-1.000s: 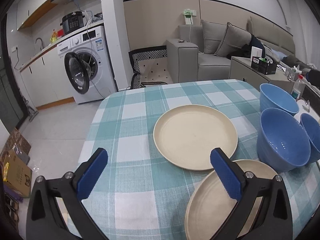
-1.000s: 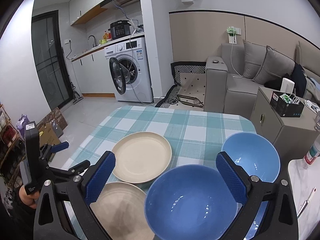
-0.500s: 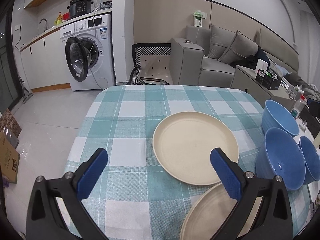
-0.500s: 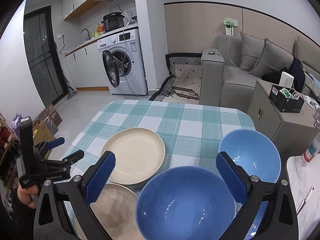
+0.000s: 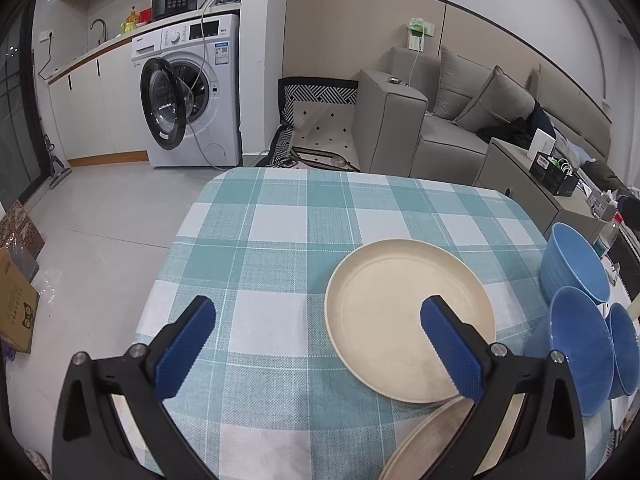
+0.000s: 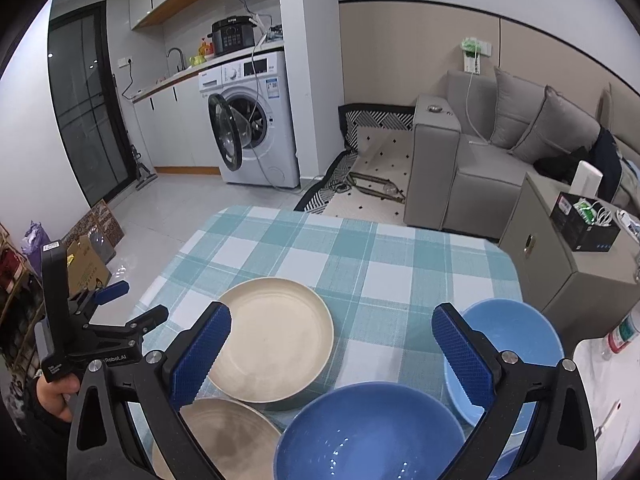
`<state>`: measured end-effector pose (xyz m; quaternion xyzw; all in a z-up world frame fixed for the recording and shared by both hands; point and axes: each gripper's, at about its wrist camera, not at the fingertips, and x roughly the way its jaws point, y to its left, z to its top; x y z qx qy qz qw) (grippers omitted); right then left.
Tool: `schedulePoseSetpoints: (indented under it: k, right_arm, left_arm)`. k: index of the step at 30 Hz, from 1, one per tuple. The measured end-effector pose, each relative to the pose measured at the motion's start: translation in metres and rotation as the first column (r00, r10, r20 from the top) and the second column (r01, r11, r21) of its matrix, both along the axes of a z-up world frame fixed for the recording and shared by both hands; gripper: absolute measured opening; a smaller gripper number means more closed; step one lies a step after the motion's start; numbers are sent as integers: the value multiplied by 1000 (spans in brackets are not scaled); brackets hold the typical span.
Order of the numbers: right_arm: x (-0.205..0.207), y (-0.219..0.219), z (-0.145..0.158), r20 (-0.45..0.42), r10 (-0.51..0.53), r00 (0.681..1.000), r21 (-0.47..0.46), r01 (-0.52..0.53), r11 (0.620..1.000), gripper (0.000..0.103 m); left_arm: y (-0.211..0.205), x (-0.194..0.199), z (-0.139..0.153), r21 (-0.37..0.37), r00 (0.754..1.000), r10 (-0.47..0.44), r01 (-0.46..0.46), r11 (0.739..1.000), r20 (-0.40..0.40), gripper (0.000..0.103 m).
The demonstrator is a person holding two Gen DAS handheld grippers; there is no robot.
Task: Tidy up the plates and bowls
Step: 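Withdraw both grippers from the stacked plates toward the remaining cream plate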
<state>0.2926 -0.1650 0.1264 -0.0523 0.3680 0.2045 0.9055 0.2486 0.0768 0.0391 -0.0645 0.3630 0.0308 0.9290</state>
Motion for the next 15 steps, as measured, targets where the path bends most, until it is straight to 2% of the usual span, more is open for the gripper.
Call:
schedulePoseSetpoints:
  k: [8,15]
  right_arm:
    - [23,13,-34,-80,7,997,-41,-11,999,102]
    - [45,17,-68,-170,-9,985,-64,-2,998,102]
  left_arm:
    - [-7,16,-16,9,999,-15,15,1000,-40,103]
    - [-6,27,-32,-13,996,-13,11,1000,-89,103]
